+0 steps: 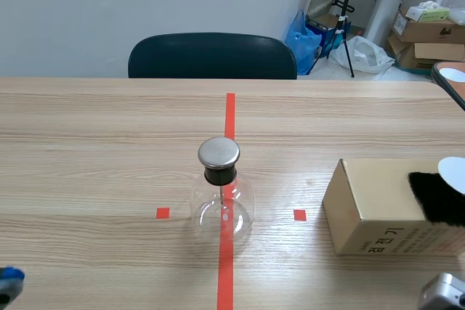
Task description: Do the electroscope experiment
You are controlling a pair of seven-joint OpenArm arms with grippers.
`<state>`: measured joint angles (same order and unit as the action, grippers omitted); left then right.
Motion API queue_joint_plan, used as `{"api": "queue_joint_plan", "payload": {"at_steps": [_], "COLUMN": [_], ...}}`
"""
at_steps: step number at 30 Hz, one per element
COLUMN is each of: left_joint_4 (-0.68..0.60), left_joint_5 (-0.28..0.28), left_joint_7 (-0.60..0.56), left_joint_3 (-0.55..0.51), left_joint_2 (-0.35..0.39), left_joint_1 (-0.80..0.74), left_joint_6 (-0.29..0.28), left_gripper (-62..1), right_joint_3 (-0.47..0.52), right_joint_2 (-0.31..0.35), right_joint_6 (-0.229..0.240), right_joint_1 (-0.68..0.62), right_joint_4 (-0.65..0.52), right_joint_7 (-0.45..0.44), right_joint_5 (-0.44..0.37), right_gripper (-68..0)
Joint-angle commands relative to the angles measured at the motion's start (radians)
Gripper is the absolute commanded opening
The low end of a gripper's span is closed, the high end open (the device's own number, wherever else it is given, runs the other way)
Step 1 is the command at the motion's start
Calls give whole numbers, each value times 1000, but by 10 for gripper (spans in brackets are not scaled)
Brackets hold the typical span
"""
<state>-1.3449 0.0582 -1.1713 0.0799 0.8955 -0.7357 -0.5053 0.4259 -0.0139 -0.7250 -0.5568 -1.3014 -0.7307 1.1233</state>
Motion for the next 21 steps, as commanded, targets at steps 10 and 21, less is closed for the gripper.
{"api": "queue_joint_plan", "payload": {"at_steps": [10, 21], "left_joint_4": [-171, -376], "left_joint_5": [112, 77], "left_joint_7": [-138, 125], "left_joint_3": [-280, -406], "left_joint_2": [5, -2], "left_joint_1": [-252, -367], "left_joint_6": [-36, -143], "left_gripper": [-267, -120], "right_joint_3": [8, 8], "right_joint_2": [11, 25], "right_joint_6": [-58, -58], "right_joint_1": [6, 5], "right_joint_4": [76, 85], "right_joint_7": [14, 21], "right_joint_5": [25, 26], "right_gripper": [-657, -657]}}
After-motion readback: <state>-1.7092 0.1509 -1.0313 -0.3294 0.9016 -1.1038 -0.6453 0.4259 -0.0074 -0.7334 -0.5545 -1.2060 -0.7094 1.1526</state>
